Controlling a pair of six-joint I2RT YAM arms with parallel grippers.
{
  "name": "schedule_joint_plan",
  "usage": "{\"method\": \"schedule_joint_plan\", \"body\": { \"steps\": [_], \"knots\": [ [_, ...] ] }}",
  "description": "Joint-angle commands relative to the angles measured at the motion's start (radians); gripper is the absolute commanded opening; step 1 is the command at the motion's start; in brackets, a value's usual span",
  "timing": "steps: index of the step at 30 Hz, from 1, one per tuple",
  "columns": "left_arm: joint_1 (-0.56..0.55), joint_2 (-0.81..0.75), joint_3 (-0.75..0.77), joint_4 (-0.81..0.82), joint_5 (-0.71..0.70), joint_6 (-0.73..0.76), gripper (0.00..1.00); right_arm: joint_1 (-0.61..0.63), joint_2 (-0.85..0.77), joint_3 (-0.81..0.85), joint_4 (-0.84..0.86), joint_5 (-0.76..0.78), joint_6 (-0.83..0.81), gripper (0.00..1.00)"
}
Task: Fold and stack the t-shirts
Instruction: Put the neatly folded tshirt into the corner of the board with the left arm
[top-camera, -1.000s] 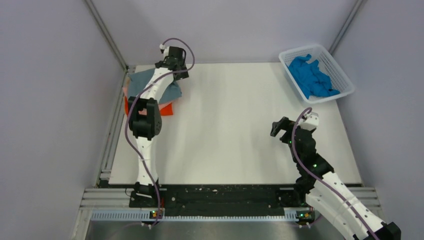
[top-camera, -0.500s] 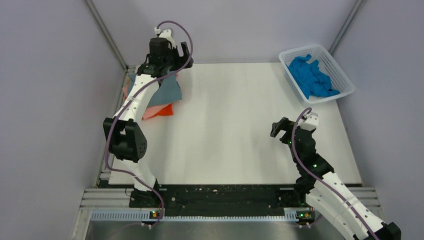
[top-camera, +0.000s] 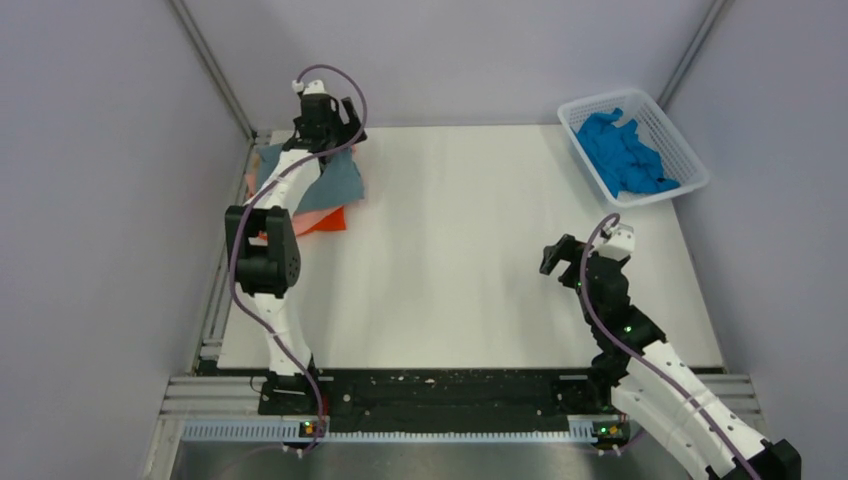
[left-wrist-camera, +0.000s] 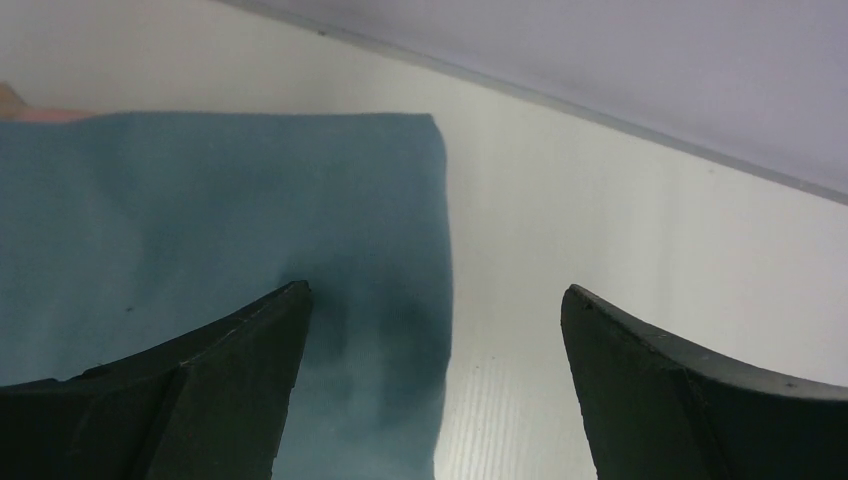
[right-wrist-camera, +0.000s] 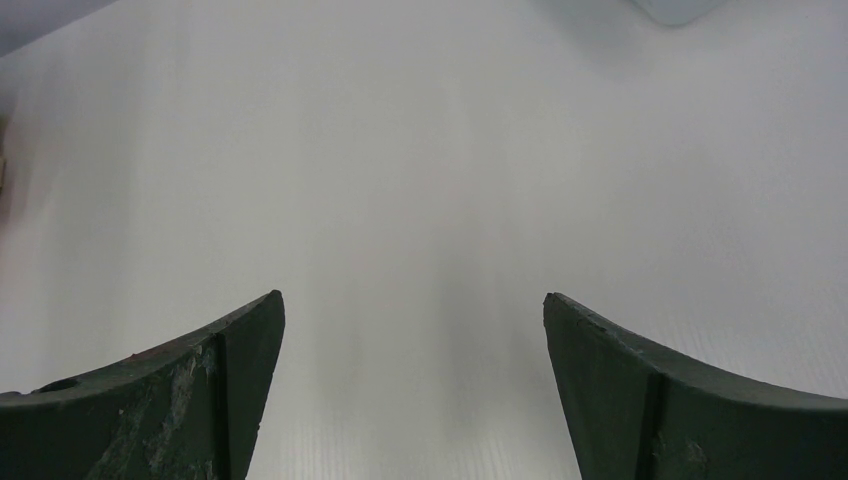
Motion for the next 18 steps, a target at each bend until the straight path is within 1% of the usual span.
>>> {"method": "schedule_joint_plan", "body": {
  "steps": [1,6,9,14,16,18],
  "knots": [
    [0.000,0.123,0.045,0.066,-0.030,-0.062,0.99,0.002,0.023,0.013,0.032,0.018,-0.011,0.99],
    [0.013,0.220,0.103,0.015,-0.045,-0.078,0.99,0.002,0.029,0.016,0.032,0.022,-0.012,0.99],
    [0.013,0.193,0.107,-0.008,-0.049,-0.069,0.99,0.003,0.029,0.018,0.030,0.022,-0.013,0.99],
    [0.004,-0.030,0.018,-0.004,-0.054,-0.055,0.99,0.003,0.021,0.026,0.009,0.016,-0.011,0.99],
    [-0.012,-0.159,-0.045,-0.033,-0.070,-0.053,0.99,0.003,0.006,0.027,-0.002,0.013,-0.008,0.99],
    [-0.041,-0.299,-0.141,-0.061,-0.108,-0.058,0.99,0.003,-0.012,0.025,-0.007,0.015,-0.006,0.99]
  ]
}}
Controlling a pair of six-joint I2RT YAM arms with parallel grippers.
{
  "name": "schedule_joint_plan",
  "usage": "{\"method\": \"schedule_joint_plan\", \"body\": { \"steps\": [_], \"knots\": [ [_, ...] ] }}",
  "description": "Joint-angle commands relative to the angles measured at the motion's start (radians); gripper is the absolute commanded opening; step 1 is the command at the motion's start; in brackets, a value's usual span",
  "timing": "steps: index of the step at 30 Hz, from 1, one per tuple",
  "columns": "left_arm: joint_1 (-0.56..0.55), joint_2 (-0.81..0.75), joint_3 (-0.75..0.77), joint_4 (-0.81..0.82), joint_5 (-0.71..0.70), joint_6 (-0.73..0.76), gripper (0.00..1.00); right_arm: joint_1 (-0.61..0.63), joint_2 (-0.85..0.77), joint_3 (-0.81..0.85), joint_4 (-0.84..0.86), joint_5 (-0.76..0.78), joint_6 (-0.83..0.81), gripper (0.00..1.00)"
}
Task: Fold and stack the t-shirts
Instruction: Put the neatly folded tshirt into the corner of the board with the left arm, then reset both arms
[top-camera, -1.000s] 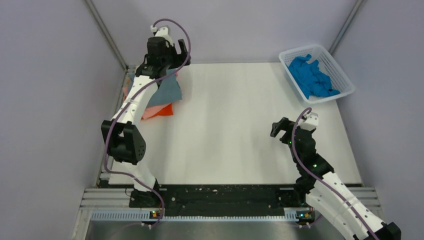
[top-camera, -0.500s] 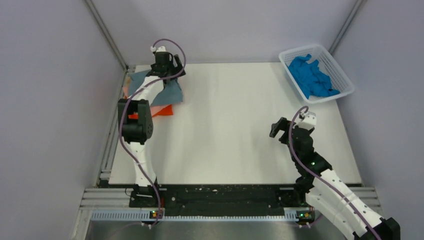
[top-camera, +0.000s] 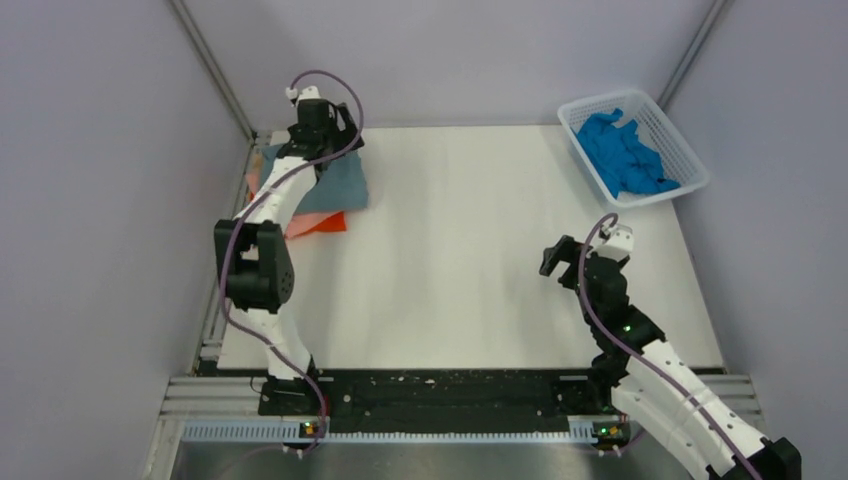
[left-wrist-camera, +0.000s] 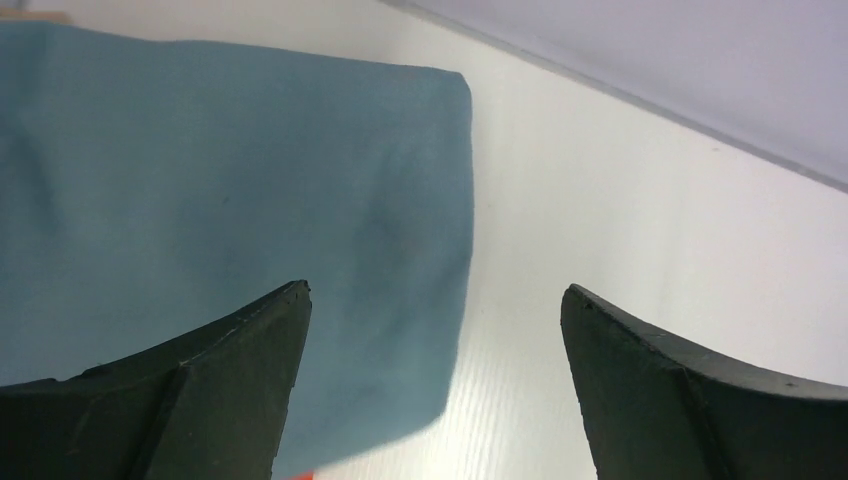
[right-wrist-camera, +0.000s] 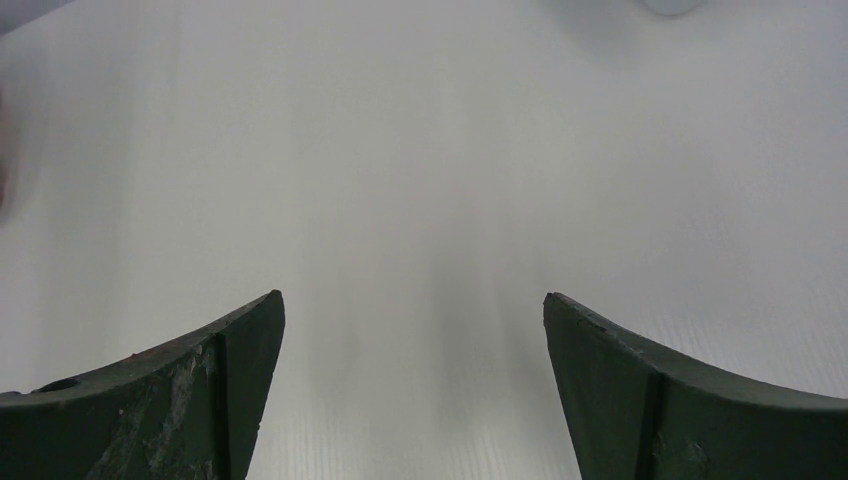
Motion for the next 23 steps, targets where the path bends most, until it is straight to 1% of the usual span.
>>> {"method": "schedule_joint_plan", "body": {
  "steps": [1,3,4,8,12,15,19,21,23],
  "knots": [
    [-0.052,-0.394,-0.154,-0.032,-0.092,-0.012,0.99,0.001,-0.048,0.025,-0.010,0.015,-0.002,0.99],
    [-0.087,-0.555,-0.290,-0.061,-0.107,-0.047,0.99,0.003,-0.069,0.028,-0.031,0.020,0.010,0.99],
    [-0.102,-0.634,-0.406,-0.050,-0.106,-0.067,0.99,0.002,-0.078,0.030,-0.041,0.020,0.016,0.99],
    [-0.131,-0.961,-0.799,0.088,-0.024,-0.132,0.99,0.003,-0.106,0.031,-0.071,0.019,0.046,0.99],
    [-0.136,-1.182,-1.052,0.089,0.026,-0.166,0.99,0.002,-0.107,0.032,-0.077,0.014,0.065,0.99],
    [-0.136,-1.273,-1.140,0.073,0.040,-0.146,0.99,0.002,-0.111,0.028,-0.079,0.029,0.083,0.99],
    [-0.136,-1.330,-1.158,0.023,0.031,-0.117,0.99,0.003,-0.114,0.021,-0.089,0.027,0.095,0.99],
    [-0.137,-1.348,-1.165,0.026,0.012,-0.119,0.99,0.003,-0.120,0.013,-0.094,0.028,0.096,0.99],
    [-0.137,-1.359,-1.169,0.033,0.022,-0.114,0.99,0.002,-0.130,0.012,-0.100,0.028,0.095,0.99]
  ]
}}
